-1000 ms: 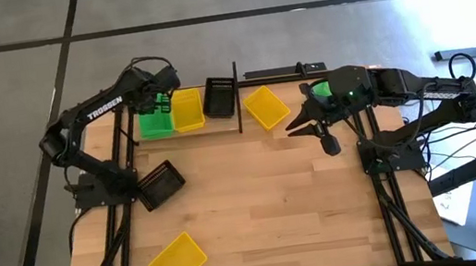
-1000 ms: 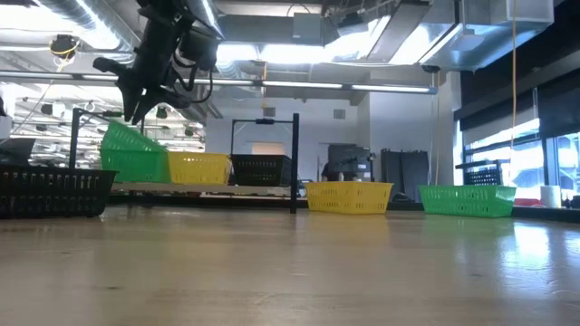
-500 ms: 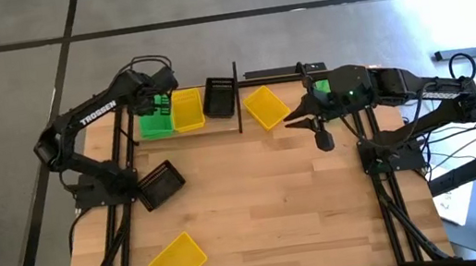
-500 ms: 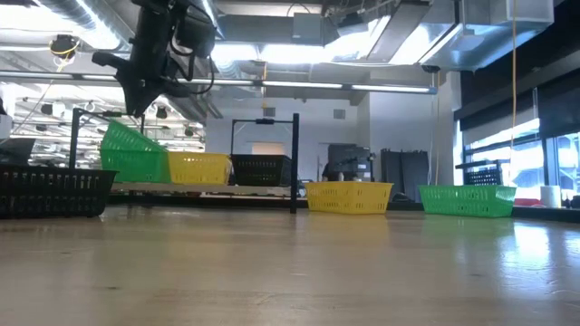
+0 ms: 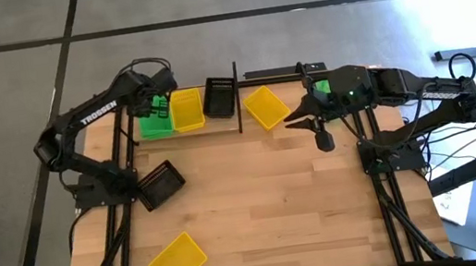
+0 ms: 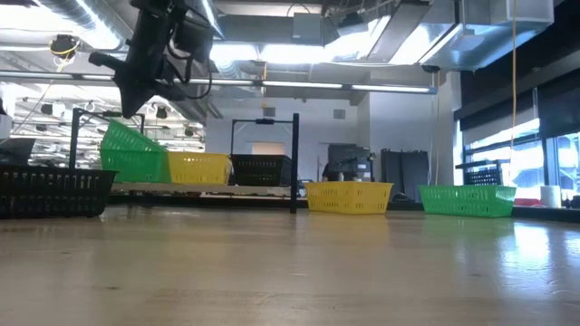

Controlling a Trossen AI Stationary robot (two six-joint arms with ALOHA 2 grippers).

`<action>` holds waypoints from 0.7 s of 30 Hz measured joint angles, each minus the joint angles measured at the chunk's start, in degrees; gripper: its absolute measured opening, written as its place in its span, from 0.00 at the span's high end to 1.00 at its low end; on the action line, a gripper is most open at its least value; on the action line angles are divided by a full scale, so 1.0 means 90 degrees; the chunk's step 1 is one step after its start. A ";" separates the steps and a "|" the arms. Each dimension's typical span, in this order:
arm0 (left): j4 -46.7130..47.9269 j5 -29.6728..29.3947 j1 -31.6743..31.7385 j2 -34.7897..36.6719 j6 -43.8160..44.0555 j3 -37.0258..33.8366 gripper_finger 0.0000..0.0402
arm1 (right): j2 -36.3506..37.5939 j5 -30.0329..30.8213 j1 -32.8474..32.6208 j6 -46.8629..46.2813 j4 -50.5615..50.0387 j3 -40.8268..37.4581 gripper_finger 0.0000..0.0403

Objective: Stack baskets on shelf by color
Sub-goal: Stack the bottom green basket on the green basket on the shelf, then stack the top yellow basket on the yellow basket on the shelf

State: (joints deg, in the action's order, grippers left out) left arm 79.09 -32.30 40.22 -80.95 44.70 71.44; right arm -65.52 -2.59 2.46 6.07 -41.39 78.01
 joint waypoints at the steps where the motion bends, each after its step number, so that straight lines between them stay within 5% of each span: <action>1: -0.0032 0.0036 0.0009 0.0000 -0.0034 -0.0073 1.00 | 0.0000 0.0000 0.0002 0.0000 0.0000 -0.0001 0.82; 15: -0.0120 0.0137 -0.0065 0.0058 -0.0238 -0.0235 1.00 | 0.0002 0.0015 0.0002 0.0027 0.0108 -0.0001 0.82; 21: -0.0221 0.1250 -0.0683 0.0546 -0.1452 0.0034 1.00 | 0.0002 0.0013 0.0046 0.0059 0.0093 -0.0001 0.82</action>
State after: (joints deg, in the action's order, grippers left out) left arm 77.10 -21.05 34.08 -76.03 31.63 71.75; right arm -65.49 -2.48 2.87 6.60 -40.55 78.00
